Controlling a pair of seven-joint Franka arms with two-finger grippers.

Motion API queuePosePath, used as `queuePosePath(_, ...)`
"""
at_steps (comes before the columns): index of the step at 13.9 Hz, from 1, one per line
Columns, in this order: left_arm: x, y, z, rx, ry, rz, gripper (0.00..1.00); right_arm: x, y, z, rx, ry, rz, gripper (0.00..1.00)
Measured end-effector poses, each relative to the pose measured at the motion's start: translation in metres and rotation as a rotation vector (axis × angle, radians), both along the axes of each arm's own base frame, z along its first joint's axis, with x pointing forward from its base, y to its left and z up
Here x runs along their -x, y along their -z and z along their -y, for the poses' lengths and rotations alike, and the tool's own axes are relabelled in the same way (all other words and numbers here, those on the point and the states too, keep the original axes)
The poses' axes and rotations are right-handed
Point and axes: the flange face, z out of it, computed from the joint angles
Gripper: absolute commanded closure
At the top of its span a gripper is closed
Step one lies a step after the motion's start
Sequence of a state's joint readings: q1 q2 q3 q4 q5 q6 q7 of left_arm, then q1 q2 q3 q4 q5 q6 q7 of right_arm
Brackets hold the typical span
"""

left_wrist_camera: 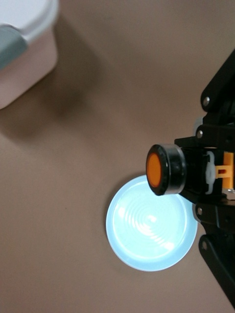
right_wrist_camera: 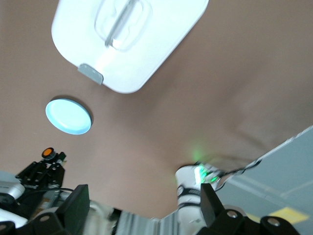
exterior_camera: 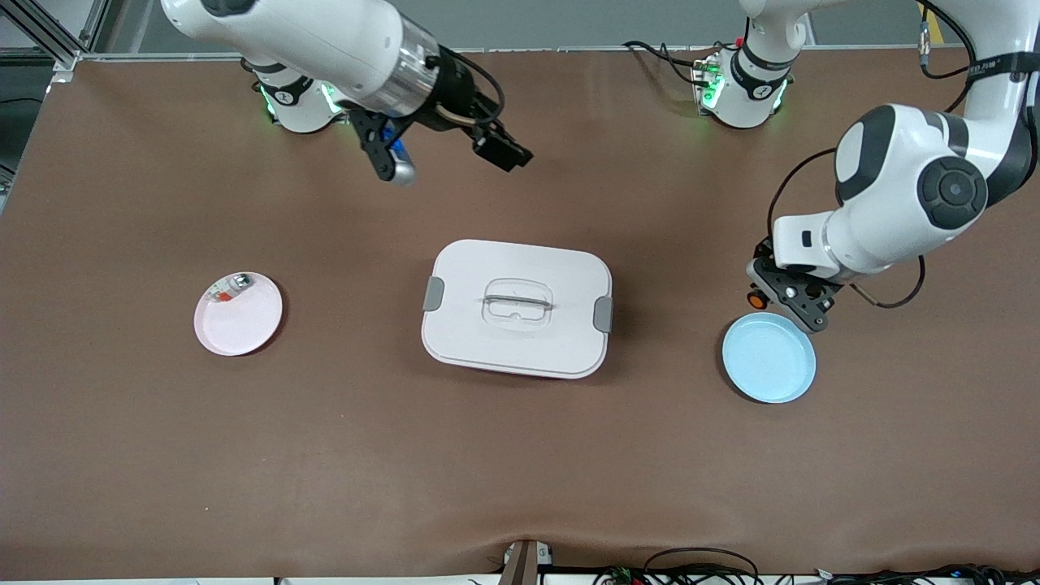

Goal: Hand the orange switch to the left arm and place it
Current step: 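Carry the switch to the blue plate while the right gripper withdraws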

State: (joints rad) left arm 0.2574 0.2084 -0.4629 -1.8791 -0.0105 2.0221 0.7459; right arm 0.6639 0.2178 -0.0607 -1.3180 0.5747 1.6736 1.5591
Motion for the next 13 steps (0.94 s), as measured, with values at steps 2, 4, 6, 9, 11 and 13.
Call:
queuePosePath(2,-0.009,0.018,-0.019,0.004,0.092,0.011,1.00,0.003,-0.004,0.033,0.012,-0.093,0.062,0.00)
queuePosePath(4,-0.018,0.037,-0.035,-0.003,0.197,0.033,1.00,0.011,-0.001,0.068,0.040,-0.194,0.131,0.00)
queuePosePath(6,-0.026,0.058,-0.047,0.004,0.299,0.052,1.00,0.019,0.007,0.101,0.082,-0.304,0.188,0.00)
queuePosePath(9,-0.035,0.092,-0.067,0.034,0.452,0.076,1.00,0.019,0.018,0.146,0.184,-0.496,0.266,0.00)
queuePosePath(11,-0.040,0.110,-0.077,0.020,0.594,0.107,1.00,0.005,0.022,0.185,0.218,-0.608,0.309,0.00)
queuePosePath(13,-0.043,0.124,-0.079,0.004,0.673,0.114,1.00,-0.013,0.025,0.236,0.250,-0.705,0.344,0.00)
